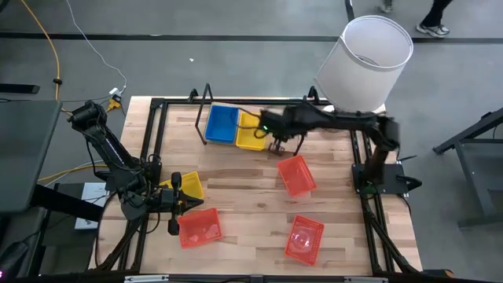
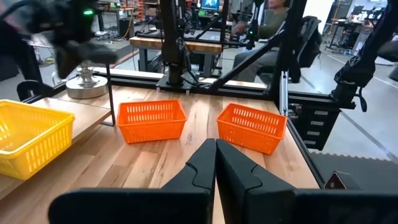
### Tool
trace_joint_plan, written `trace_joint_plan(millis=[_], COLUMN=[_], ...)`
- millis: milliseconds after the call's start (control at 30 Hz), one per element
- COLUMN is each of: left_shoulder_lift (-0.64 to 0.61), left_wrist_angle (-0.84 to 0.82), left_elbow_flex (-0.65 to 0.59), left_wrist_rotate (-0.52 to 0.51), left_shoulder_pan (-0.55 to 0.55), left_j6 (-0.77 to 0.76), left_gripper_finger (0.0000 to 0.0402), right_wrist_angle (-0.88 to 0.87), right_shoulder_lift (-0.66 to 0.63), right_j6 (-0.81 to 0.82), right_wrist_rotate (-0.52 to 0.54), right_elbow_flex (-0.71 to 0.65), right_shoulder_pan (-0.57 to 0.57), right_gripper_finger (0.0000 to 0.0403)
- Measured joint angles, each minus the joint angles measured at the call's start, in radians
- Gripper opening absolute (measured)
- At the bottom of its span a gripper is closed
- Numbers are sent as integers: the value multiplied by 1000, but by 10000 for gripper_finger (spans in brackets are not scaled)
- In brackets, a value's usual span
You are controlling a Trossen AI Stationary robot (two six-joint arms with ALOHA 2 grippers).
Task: Stack baskets on shelf by color
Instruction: Stack the yellow bin on the yellow bin on the shelf
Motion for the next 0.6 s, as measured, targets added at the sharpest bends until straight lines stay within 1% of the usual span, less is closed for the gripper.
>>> trace_joint_plan(millis=[100, 167, 267, 333, 367, 400, 467, 500, 600], left_shoulder_lift=[0, 0, 0, 0, 0, 0, 0, 0, 0], left_wrist_angle=[0, 0, 0, 0, 0, 1, 4, 8, 9], left_elbow_flex=[0, 0, 0, 0, 0, 0, 0, 0, 0], left_wrist_rotate=[0, 0, -1, -6, -12, -17, -25, -23, -13], left_shoulder_pan=[0, 0, 0, 0, 0, 0, 0, 0, 0], left_j6=[0, 0, 1, 1, 0, 0, 0, -4, -49], left_gripper_finger=[0, 0, 0, 0, 0, 0, 0, 0, 0], right_wrist_angle=[212, 396, 766, 1060, 1194, 1317, 1451, 1472, 1441], right_shoulder_lift=[-130, -228, -346, -381, -384, -380, -350, -331, -251], right_j6=[26, 77, 183, 263, 288, 296, 296, 295, 271], right_wrist_rotate=[-32, -89, -190, -233, -234, -231, -196, -171, -109], right_elbow_flex=[-205, -371, -601, -721, -766, -801, -826, -823, -755], right_shoulder_pan=[61, 107, 192, 255, 288, 319, 370, 389, 427], right_gripper_finger=[0, 0, 0, 0, 0, 0, 0, 0, 0])
